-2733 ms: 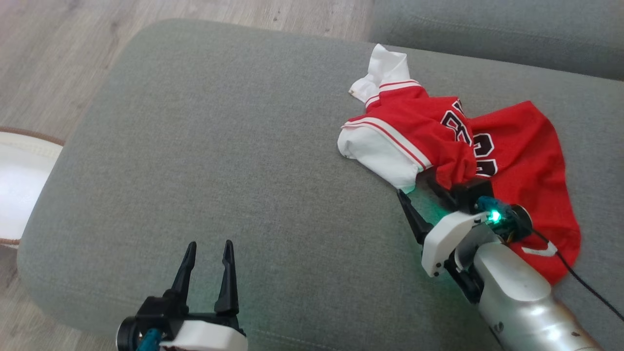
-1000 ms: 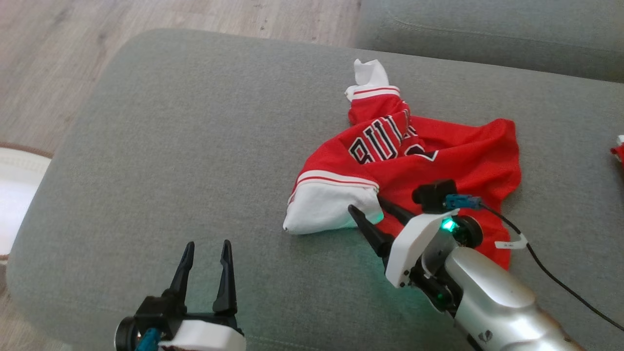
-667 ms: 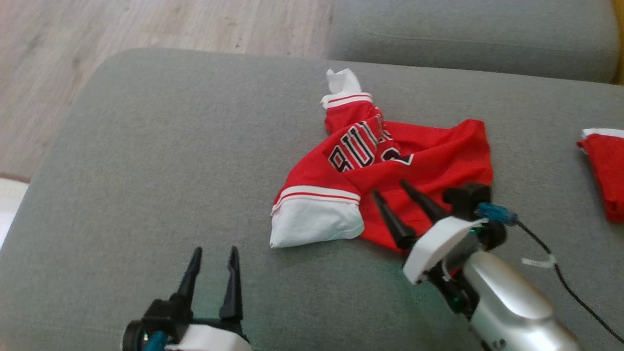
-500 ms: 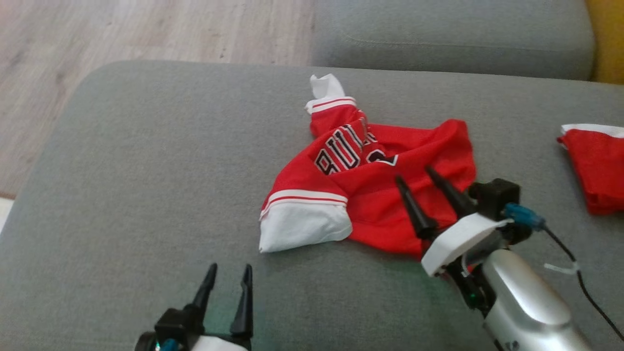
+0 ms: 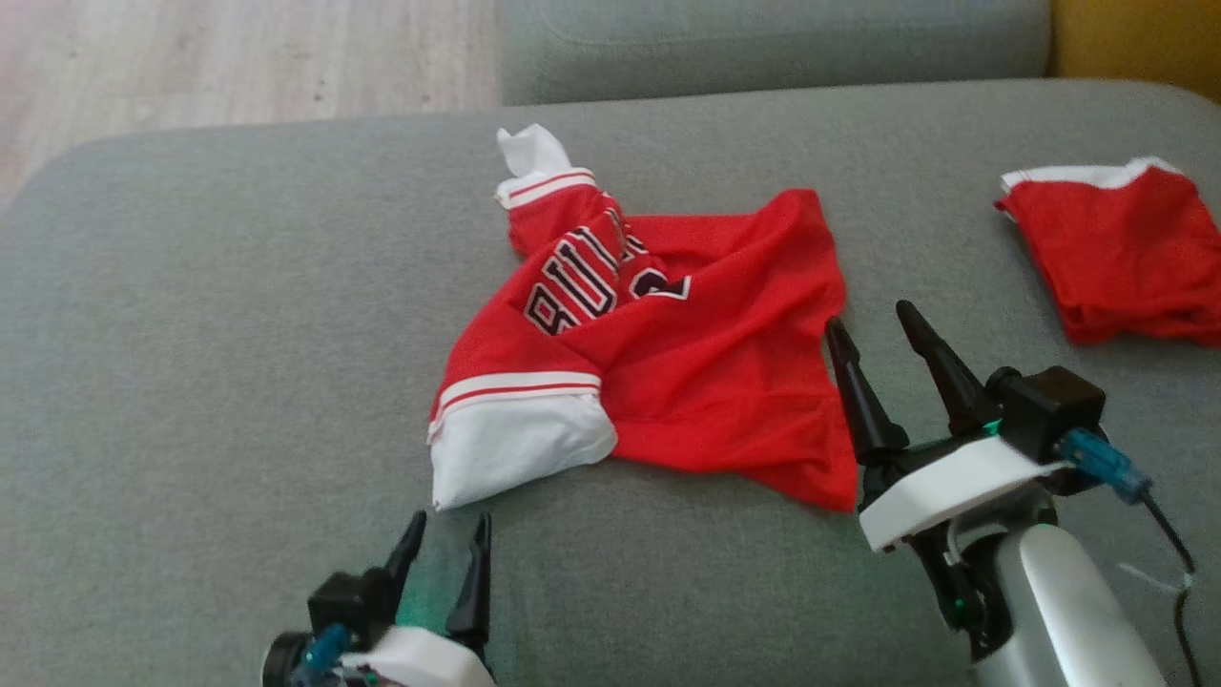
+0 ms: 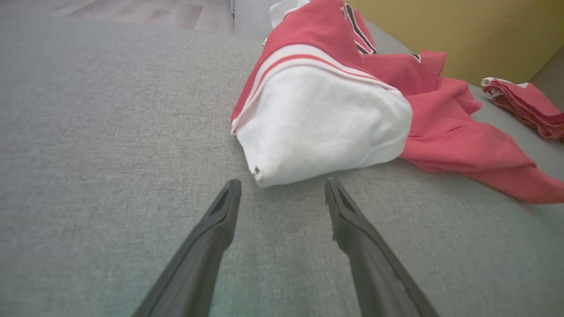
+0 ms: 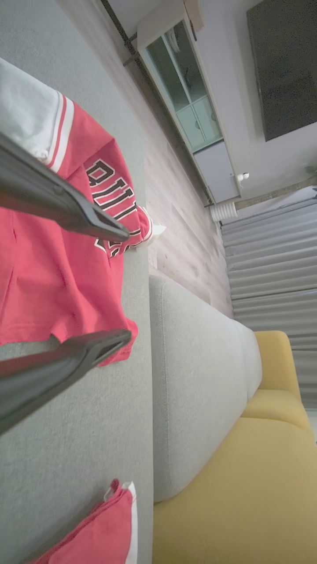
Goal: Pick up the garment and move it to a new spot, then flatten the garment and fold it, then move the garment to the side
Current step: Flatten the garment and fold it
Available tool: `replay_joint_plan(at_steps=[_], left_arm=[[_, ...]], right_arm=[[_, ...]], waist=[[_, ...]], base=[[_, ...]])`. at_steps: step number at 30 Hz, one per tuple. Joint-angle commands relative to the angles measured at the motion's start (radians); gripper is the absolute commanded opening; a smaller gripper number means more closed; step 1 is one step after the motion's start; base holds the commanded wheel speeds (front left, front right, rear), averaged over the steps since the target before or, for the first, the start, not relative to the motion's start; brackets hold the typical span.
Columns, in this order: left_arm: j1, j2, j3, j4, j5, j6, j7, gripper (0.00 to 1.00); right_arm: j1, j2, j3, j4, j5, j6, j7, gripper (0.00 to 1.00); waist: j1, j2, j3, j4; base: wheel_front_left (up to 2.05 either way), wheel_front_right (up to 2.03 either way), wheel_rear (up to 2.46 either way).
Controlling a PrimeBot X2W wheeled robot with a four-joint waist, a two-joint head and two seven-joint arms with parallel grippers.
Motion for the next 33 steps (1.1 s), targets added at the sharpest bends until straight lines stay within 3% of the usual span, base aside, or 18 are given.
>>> replay_joint_plan(at_steps=[1,9,18,19,20,21,24,31,33], left_arm=[[-0.056,0.000,0.036,-0.004,-0.016,-0.002,-0.017,1.00],[-0.110,-0.009,0.034,0.052,-0.056,-0.035,-0.041,1.00],[-0.132,-0.017,0.015,0.003,-0.074,-0.048,-0.067,1.00],[-0.132,-0.018,0.015,0.000,-0.074,-0.047,-0.068,0.97],[-0.133,-0.018,0.015,0.001,-0.076,-0.046,-0.069,0.87],[-0.133,-0.018,0.015,0.001,-0.076,-0.046,-0.069,0.87],[-0.140,-0.018,0.016,0.027,-0.087,-0.042,-0.066,0.49],[-0.173,-0.019,0.027,0.142,-0.113,-0.032,-0.051,0.47],[-0.183,-0.020,0.028,0.155,-0.116,-0.036,-0.056,0.41]], right_arm=[[-0.010,0.013,0.002,-0.070,-0.015,0.004,0.011,1.00],[0.037,0.025,-0.051,-0.146,-0.029,0.004,0.032,1.00],[0.049,0.027,-0.077,-0.157,-0.016,0.004,0.025,1.00],[0.048,0.027,-0.079,-0.156,-0.014,0.004,0.024,1.00],[0.047,0.027,-0.079,-0.155,-0.013,0.004,0.022,1.00],[0.047,0.027,-0.079,-0.155,-0.013,0.004,0.022,1.00],[0.046,0.027,-0.078,-0.154,-0.007,0.004,0.019,1.00],[0.038,0.027,-0.083,-0.151,-0.004,0.004,0.015,1.00],[0.037,0.027,-0.088,-0.153,-0.004,0.004,0.011,1.00]], waist=[[-0.0001,0.0000,0.026,-0.026],[-0.0001,0.0000,0.043,-0.046],[-0.0001,0.0000,0.044,-0.051],[-0.0001,0.0000,0.045,-0.052],[-0.0001,0.0000,0.046,-0.054],[-0.0001,0.0000,0.046,-0.054],[-0.0001,0.0000,0.051,-0.060],[-0.0001,0.0000,0.061,-0.074],[-0.0001,0.0000,0.062,-0.075]], base=[[0.00,0.00,0.00],[0.00,0.00,0.00],[0.00,0.00,0.00],[0.00,0.00,0.00],[0.00,0.00,0.00],[0.00,0.00,0.00],[0.00,0.00,0.00],[0.00,0.00,0.00],[0.00,0.00,0.00]])
